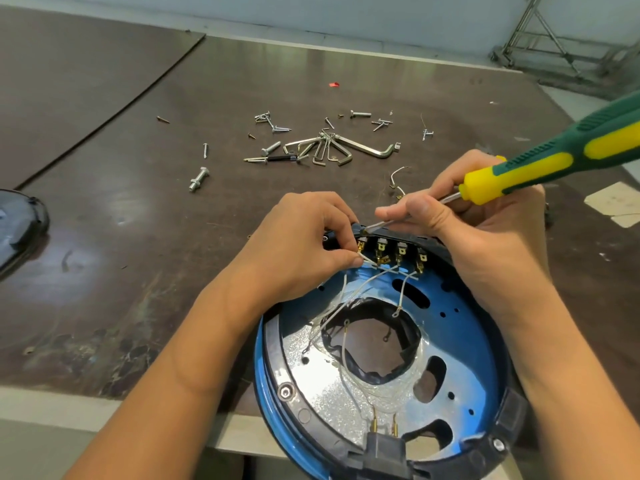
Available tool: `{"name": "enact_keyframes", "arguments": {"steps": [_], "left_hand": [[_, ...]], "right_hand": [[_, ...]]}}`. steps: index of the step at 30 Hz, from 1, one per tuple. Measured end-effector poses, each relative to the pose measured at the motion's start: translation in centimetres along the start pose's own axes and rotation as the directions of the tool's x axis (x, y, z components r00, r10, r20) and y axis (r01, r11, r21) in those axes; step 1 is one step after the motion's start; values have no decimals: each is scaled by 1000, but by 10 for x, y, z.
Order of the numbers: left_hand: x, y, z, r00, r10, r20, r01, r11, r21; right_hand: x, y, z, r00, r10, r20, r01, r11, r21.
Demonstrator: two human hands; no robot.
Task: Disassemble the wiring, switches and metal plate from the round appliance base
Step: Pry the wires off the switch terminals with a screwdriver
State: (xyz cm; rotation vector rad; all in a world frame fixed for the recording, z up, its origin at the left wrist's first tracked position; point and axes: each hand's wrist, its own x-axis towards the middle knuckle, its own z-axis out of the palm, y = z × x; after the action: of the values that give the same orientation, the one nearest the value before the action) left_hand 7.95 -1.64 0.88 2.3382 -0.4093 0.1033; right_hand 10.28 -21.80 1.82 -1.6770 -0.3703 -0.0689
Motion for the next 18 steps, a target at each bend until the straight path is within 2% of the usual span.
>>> {"name": "enact_keyframes", "arguments": {"steps": [3,7,13,16,18], "left_hand": [[0,0,0,1000,1,-3,-1,1000,2],[0,0,0,1000,3,-10,-2,1000,14],[1,1,-1,1000,2,-1,-2,1000,22],[1,2,-1,1000,7,1,-7,999,36],[2,1,-1,1000,11,1,-11,999,41]], "right_hand": [[-10,0,-1,985,-170,41,169,985,25],[-16,-2,-1,979,-193,62,192,981,20],[-15,-7,-1,941,-316,120,333,929,-163],[-11,-8,0,945,-303,127,324,922,-212],[-8,-10,2,964,-243,108,258,955,-150]]}}
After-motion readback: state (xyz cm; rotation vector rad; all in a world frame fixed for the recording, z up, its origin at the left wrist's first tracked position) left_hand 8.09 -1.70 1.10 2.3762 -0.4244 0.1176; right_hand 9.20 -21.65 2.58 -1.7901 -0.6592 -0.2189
